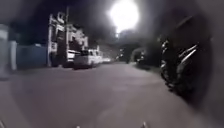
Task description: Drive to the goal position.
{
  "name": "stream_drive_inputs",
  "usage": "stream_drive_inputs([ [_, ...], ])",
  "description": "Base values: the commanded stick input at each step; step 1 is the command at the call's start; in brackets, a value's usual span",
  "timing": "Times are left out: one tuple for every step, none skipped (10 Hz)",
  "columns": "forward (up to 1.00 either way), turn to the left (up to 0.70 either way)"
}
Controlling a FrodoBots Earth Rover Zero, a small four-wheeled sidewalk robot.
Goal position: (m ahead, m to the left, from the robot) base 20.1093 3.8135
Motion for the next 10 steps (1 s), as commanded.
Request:
stream_drive_inputs([
  [0.7, 0.0],
  [0.7, 0.0],
  [0.7, 0.0],
  [0.7, 0.0],
  [0.7, 0.0],
  [0.7, 0.0],
  [0.7, 0.0],
  [0.7, 0.0],
  [0.7, 0.0],
  [0.7, 0.0],
])
